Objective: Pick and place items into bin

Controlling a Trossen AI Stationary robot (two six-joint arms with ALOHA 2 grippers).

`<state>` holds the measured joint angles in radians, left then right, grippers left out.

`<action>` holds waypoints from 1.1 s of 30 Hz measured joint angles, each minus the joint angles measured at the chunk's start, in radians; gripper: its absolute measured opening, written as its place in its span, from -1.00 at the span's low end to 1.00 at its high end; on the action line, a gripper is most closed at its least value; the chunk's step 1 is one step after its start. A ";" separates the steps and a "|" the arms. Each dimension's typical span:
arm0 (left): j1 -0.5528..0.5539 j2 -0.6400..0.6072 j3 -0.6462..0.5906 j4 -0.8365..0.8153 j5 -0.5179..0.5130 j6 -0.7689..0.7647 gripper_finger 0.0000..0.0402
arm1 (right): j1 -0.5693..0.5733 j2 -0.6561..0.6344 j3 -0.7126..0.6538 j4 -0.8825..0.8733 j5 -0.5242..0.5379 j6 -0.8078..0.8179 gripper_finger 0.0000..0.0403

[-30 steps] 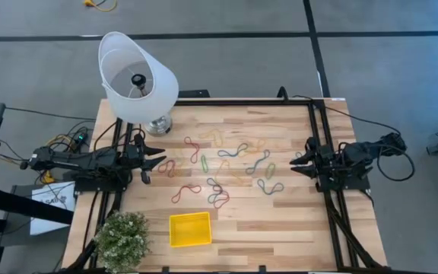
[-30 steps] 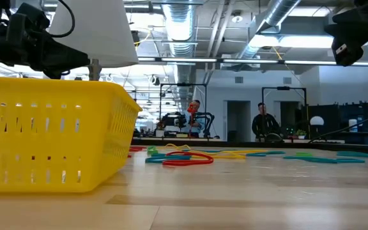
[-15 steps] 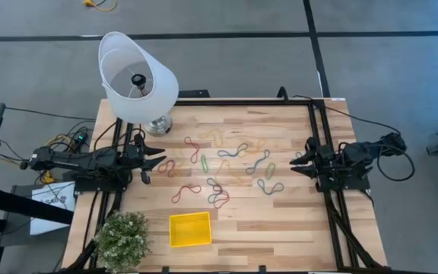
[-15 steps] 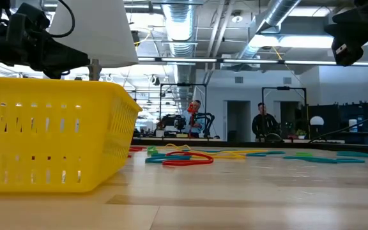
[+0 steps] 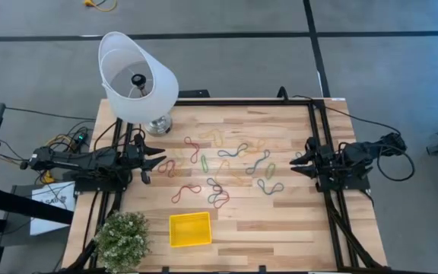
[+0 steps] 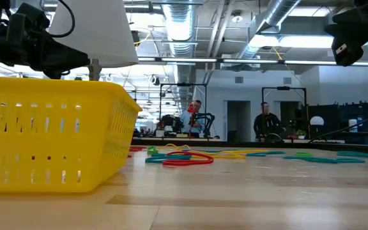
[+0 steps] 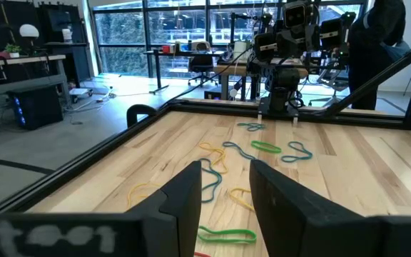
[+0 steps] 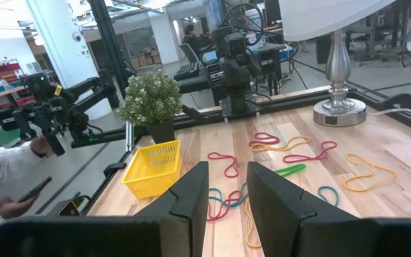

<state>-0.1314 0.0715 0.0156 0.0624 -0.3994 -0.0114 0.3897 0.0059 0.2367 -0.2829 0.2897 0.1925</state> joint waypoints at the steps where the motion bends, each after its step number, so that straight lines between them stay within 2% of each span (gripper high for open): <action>1: 0.000 0.000 0.000 0.000 0.000 0.000 -0.46 | 0.000 0.000 0.000 0.000 0.000 0.000 -0.54; 7: 0.000 0.000 -0.001 0.006 -0.007 0.175 -0.46 | 0.000 0.000 0.000 0.000 0.000 0.000 -0.54; 11: 0.000 0.000 -0.001 0.003 -0.006 0.200 -0.46 | 0.000 0.000 0.000 0.000 0.000 0.000 -0.54; 15: 0.000 0.001 -0.003 0.042 -0.005 0.163 -0.46 | 0.000 0.000 0.000 0.000 0.000 0.000 -0.54; 21: 0.000 0.000 -0.003 0.083 0.081 -0.126 -0.46 | 0.000 0.000 0.000 0.000 0.000 0.000 -0.54; 24: 0.000 0.000 -0.003 0.060 0.120 -0.201 -0.46 | 0.000 0.000 0.000 0.000 0.000 0.000 -0.54; 28: 0.000 0.000 -0.002 0.055 0.126 -0.177 -0.46 | 0.000 0.000 0.000 0.000 0.000 0.000 -0.54; 33: 0.000 0.001 0.022 0.106 0.064 -0.084 -0.46 | 0.000 0.000 0.000 0.000 0.000 0.000 -0.54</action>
<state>-0.1310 0.0723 0.0374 0.1683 -0.3358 -0.0955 0.3899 0.0059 0.2367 -0.2832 0.2897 0.1925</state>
